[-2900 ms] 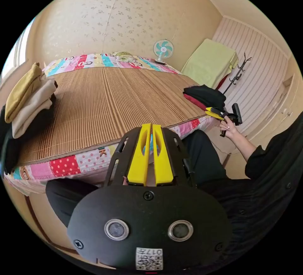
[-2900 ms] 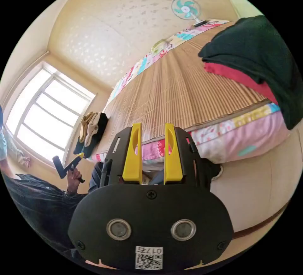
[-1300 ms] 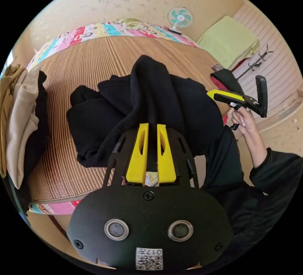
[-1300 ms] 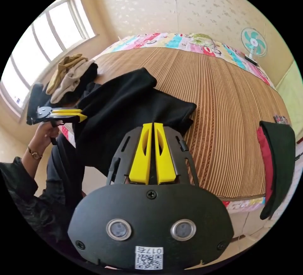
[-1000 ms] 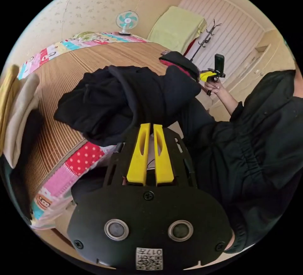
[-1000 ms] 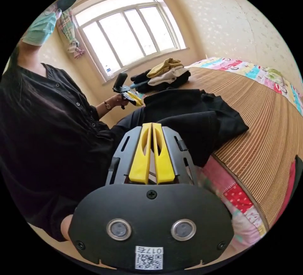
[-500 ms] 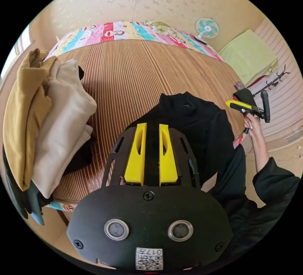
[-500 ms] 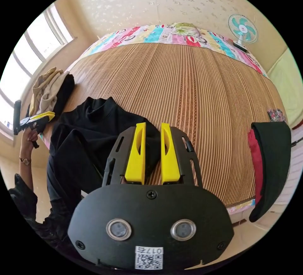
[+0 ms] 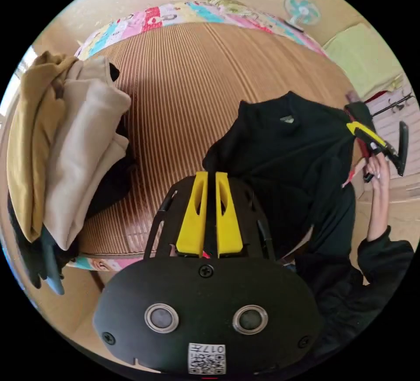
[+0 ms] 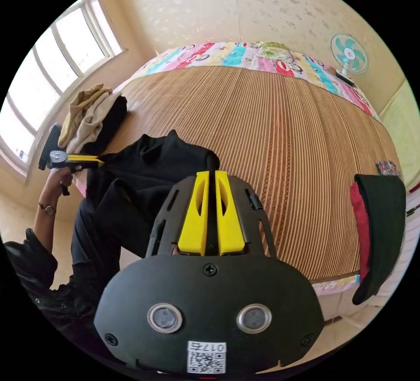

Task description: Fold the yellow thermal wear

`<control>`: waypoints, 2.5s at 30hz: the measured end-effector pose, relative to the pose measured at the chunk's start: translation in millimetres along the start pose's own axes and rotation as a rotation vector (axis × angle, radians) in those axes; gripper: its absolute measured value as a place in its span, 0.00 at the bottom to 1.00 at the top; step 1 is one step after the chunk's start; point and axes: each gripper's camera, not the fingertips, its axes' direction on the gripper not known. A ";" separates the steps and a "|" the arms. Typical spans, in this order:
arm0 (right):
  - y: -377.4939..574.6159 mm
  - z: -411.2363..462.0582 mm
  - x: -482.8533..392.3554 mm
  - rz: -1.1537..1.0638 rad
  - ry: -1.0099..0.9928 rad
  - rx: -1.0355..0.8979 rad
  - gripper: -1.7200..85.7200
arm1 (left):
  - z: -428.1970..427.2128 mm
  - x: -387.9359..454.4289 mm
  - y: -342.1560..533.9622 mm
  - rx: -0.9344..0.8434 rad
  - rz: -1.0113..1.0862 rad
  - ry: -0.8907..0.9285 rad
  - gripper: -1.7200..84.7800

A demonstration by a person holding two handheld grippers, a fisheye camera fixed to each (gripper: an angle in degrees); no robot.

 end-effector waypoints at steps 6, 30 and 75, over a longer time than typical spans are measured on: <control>57.5 -161.8 -11.7 0.061 -0.050 0.334 0.05 | -137.4 -14.9 107.0 0.493 0.029 0.510 0.03; 221.2 -529.1 -42.1 -0.037 -0.119 1.242 0.05 | -321.9 83.0 242.9 1.108 0.369 0.679 0.03; 264.4 1.2 77.9 0.050 0.096 0.167 0.02 | 46.1 -10.3 148.2 0.207 -0.336 -0.252 0.18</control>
